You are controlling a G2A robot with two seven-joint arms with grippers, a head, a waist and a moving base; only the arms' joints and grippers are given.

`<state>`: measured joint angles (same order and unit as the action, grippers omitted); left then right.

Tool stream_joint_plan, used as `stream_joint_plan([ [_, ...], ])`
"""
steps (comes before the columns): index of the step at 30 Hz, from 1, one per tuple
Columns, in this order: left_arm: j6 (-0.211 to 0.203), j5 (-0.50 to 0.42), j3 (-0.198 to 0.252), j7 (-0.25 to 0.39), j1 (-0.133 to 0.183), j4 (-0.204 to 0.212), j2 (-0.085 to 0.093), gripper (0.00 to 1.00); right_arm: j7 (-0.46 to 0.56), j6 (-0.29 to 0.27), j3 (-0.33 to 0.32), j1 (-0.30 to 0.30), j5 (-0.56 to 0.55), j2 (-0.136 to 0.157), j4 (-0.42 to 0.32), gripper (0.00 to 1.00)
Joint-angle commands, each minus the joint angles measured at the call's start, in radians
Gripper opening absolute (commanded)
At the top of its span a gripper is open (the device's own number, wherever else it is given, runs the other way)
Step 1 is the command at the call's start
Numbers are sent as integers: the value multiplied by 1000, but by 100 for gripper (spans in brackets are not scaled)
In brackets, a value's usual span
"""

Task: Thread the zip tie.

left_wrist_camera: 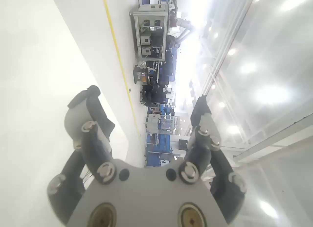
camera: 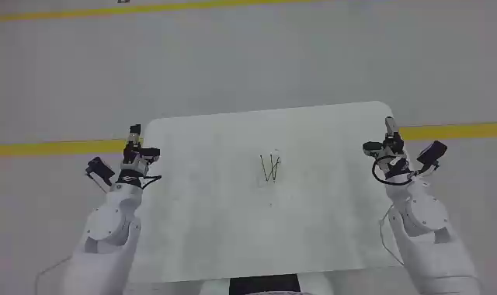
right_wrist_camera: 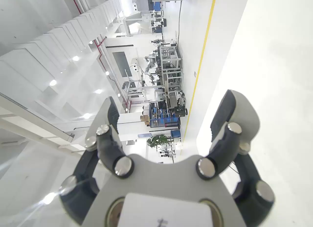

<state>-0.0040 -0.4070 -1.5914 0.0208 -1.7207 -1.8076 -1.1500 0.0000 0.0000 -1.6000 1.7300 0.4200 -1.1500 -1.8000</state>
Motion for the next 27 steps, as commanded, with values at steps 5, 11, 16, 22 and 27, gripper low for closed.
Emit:
stream_joint_plan([
  [5, 66, 90, 38, 173, 25, -27, 8, 100, 0, 0, 0, 0, 0, 0, 0, 100],
  [11, 89, 135, 39, 207, 31, -31, 13, 100, 0, 0, 0, 0, 0, 0, 0, 100],
  [16, 89, 135, 39, 207, 31, -31, 13, 100, 0, 0, 0, 0, 0, 0, 0, 100],
  [22, 133, 227, 91, 350, 81, -74, 21, 100, 0, 0, 0, 0, 0, 0, 0, 100],
  [27, 233, 270, 139, 480, 135, -102, 28, 100, 0, 0, 0, 0, 0, 0, 0, 100],
])
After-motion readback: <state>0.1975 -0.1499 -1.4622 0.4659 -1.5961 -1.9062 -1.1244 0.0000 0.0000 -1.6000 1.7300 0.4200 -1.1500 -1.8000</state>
